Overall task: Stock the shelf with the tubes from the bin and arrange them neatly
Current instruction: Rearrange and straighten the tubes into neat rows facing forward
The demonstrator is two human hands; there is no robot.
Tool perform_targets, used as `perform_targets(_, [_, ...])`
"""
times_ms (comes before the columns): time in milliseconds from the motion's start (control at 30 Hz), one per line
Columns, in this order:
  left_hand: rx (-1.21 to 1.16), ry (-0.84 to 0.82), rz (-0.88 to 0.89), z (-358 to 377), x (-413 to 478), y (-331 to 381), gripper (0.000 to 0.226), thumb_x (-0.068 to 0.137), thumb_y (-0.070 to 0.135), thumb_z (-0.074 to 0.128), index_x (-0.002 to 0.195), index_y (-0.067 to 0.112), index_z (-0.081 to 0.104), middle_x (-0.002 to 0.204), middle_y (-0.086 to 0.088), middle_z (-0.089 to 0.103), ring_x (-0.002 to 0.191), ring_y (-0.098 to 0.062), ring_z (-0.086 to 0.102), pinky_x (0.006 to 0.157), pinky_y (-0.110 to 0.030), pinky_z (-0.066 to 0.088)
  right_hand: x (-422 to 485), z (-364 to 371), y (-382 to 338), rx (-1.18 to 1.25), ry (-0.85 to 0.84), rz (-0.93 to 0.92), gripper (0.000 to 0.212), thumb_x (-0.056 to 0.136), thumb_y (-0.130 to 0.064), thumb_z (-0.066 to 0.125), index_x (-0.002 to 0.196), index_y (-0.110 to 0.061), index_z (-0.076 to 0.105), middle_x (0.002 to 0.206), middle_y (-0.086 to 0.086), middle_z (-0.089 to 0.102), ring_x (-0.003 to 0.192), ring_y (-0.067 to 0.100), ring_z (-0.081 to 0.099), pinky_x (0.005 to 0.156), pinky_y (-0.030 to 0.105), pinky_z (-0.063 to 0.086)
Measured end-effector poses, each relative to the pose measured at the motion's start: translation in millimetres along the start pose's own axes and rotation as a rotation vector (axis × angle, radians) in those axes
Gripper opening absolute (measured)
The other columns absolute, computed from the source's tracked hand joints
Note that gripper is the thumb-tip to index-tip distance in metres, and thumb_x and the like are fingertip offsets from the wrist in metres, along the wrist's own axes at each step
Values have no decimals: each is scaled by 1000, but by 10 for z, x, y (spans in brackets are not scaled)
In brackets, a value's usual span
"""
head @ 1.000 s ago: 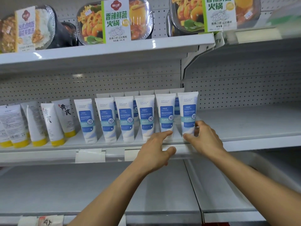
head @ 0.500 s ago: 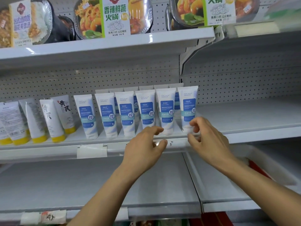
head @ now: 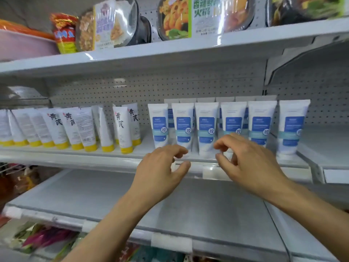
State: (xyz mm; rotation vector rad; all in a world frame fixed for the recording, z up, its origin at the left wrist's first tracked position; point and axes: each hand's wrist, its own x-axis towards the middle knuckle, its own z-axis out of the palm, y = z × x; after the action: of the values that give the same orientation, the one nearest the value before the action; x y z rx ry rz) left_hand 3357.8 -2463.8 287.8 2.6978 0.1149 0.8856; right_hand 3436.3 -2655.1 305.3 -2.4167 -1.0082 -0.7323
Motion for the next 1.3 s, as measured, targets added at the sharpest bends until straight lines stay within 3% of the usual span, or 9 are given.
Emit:
perform_targets(167, [52, 56, 45, -546, 63, -641, 32, 89, 49, 54, 118, 37, 61, 108, 22, 62, 91, 3, 55, 82, -22, 45, 465, 127, -612, 9, 34, -123, 13, 92, -39, 48, 102, -36, 54, 98, -20, 54, 66, -8, 45, 56, 16, 29])
perform_targets(333, [112, 94, 140, -1166, 327, -1415, 38, 83, 53, 47, 113, 36, 64, 98, 26, 60, 93, 2, 56, 82, -26, 46, 1061, 220, -1237, 2, 113, -166, 15, 89, -38, 47, 99, -33, 57, 88, -19, 55, 71, 3, 51, 65, 28, 39])
perform_targets(467, [70, 65, 225, -1633, 745, -2011, 32, 87, 48, 50, 109, 33, 67, 98, 25, 64, 92, 5, 58, 78, -6, 39, 1633, 272, -1619, -47, 116, -170, 17, 86, -38, 46, 97, -36, 59, 86, -18, 56, 82, 10, 54, 71, 34, 48])
perform_targets(600, [-20, -39, 256, -1920, 1270, -2510, 17, 95, 31, 57, 108, 33, 68, 99, 21, 68, 91, 12, 59, 81, -15, 45, 2193, 349, -1764, -138, -39, -161, 17, 92, -28, 55, 107, -34, 62, 100, -15, 59, 93, 10, 54, 86, 40, 50])
perform_targets(733, [-24, -213, 303, -1964, 1713, -2744, 25, 97, 27, 55, 118, 30, 67, 115, 16, 67, 105, 0, 61, 97, -27, 47, 2568, 466, -1806, -208, -226, -130, 25, 92, -25, 59, 116, -29, 62, 116, -13, 59, 105, 7, 55, 96, 28, 44])
perform_targets(900, [121, -439, 386, -1783, 2185, -2813, 32, 99, 17, 51, 129, 24, 61, 129, 13, 60, 110, 3, 53, 85, -3, 38, 2921, 667, -1775, -274, -478, -84, 42, 92, -23, 60, 128, -41, 50, 137, -16, 43, 125, 6, 40, 106, 27, 32])
perform_targets(967, [152, -502, 394, -1689, 2338, -2817, 37, 97, 12, 52, 131, 26, 59, 133, 14, 58, 115, 3, 52, 86, -6, 37, 3067, 747, -1766, -293, -558, -83, 49, 90, -20, 62, 130, -45, 48, 144, -15, 39, 132, 9, 37, 113, 34, 31])
perform_targets(1167, [153, -657, 419, -1392, 2664, -2786, 39, 86, 14, 71, 123, 26, 66, 122, 15, 66, 109, 3, 57, 75, 8, 35, 3326, 920, -1738, -206, -737, -175, 30, 86, -22, 69, 114, -33, 69, 117, -21, 62, 110, -1, 54, 106, 33, 41])
perform_targets(1300, [70, -717, 403, -1223, 2739, -2836, 22, 83, 23, 76, 105, 20, 75, 101, 11, 75, 88, -1, 69, 83, -20, 56, 3399, 1051, -1630, -132, -749, -231, 15, 85, -22, 71, 99, -19, 75, 96, -10, 74, 89, 6, 67, 91, 35, 54])
